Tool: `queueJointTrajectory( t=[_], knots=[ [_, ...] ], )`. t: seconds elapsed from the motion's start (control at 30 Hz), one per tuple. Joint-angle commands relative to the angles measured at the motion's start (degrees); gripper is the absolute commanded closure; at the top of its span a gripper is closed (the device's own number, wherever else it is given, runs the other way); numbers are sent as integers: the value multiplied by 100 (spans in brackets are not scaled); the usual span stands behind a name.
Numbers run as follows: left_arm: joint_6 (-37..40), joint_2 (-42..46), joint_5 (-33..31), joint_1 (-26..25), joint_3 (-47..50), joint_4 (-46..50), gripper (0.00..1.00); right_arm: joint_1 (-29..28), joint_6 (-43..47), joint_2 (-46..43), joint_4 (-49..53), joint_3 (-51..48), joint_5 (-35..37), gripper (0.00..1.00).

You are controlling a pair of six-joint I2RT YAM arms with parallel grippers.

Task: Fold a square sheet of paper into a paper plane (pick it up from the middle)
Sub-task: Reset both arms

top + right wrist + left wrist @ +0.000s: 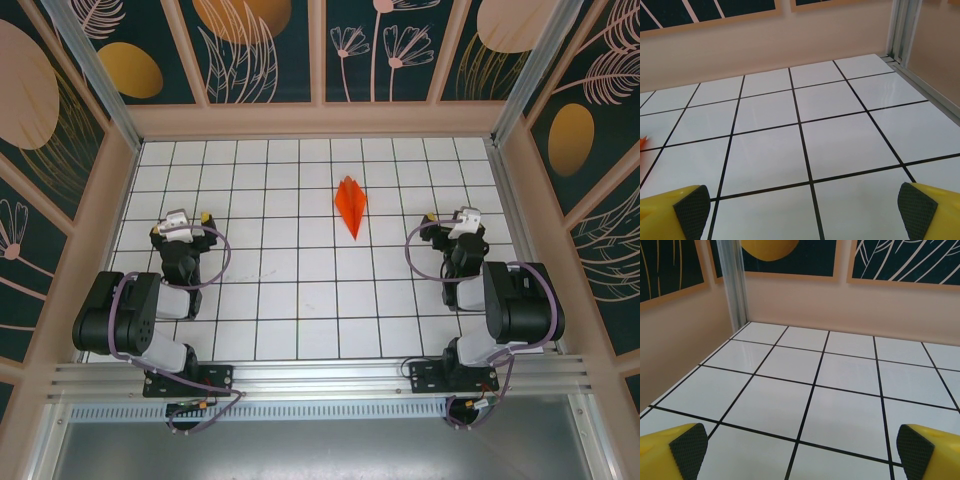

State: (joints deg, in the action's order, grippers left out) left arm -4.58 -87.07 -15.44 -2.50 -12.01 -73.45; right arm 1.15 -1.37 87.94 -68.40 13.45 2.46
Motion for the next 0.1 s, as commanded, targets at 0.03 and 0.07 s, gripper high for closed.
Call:
queueJointTrajectory(
  t=[0.03, 0.07],
  knots=[
    [-80, -42, -27, 48, -69, -174, 2, 41, 57, 34, -310, -17, -134, 1],
    [-79, -34, -24, 48, -57, -196, 1, 41, 76, 31, -322, -27, -270, 1]
  ],
)
